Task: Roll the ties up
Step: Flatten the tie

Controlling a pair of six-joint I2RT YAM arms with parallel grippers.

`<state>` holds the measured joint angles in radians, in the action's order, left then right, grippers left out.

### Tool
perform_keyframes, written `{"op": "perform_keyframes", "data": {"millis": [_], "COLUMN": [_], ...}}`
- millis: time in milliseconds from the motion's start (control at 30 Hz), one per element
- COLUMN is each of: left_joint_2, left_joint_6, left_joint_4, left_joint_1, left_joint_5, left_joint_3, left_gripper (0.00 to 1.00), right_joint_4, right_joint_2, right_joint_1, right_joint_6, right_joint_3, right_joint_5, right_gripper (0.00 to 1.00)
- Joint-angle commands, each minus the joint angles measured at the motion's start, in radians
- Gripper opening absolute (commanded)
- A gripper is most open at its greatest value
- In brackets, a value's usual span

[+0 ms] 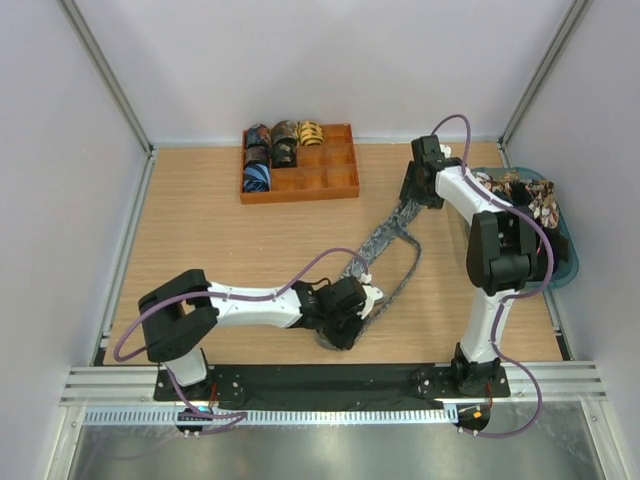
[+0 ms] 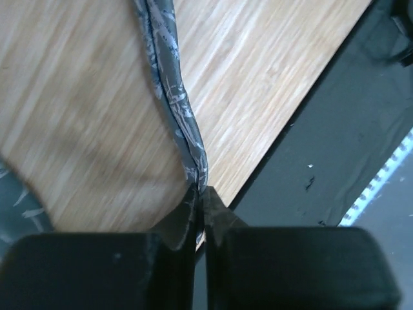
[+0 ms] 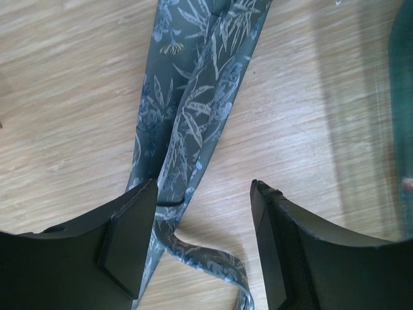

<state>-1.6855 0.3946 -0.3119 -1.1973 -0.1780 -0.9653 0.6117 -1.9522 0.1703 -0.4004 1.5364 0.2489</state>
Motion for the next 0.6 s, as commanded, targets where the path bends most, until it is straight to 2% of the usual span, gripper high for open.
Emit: {"op": "perform_keyframes", "data": {"millis": [0, 67, 300, 567], "left_joint_2": [0.038, 0.104, 0.329, 0.446], "left_joint_6": [0.074, 0.113, 0.260, 0.404], "left_joint_4": [0.103, 0.170, 0.345, 0.539], "left_joint_1": [0.014, 0.048, 0.156, 0.263], "left_joint_5": [-0.110, -0.136, -0.207, -0.333], "left_joint_3": [0.069, 0.135, 0.324, 0.486], "left_gripper": [0.03, 0.00, 0.00, 0.00], "right_joint_4": [-0.021, -0.027, -0.029, -0.038], "right_joint_2": [-0.031, -0.043, -0.122, -0.244], "right_joint_1": [-0.014, -0.025, -0.057, -0.066], "right_joint_6": [-0.023, -0.031, -0.074, -0.095], "right_joint_3": [0.071, 0.094, 0.191, 0.301], "right_joint_5": [0.006, 0.007, 0.027, 0.061], "right_gripper": [0.66, 0.65, 0.63, 0.63]}}
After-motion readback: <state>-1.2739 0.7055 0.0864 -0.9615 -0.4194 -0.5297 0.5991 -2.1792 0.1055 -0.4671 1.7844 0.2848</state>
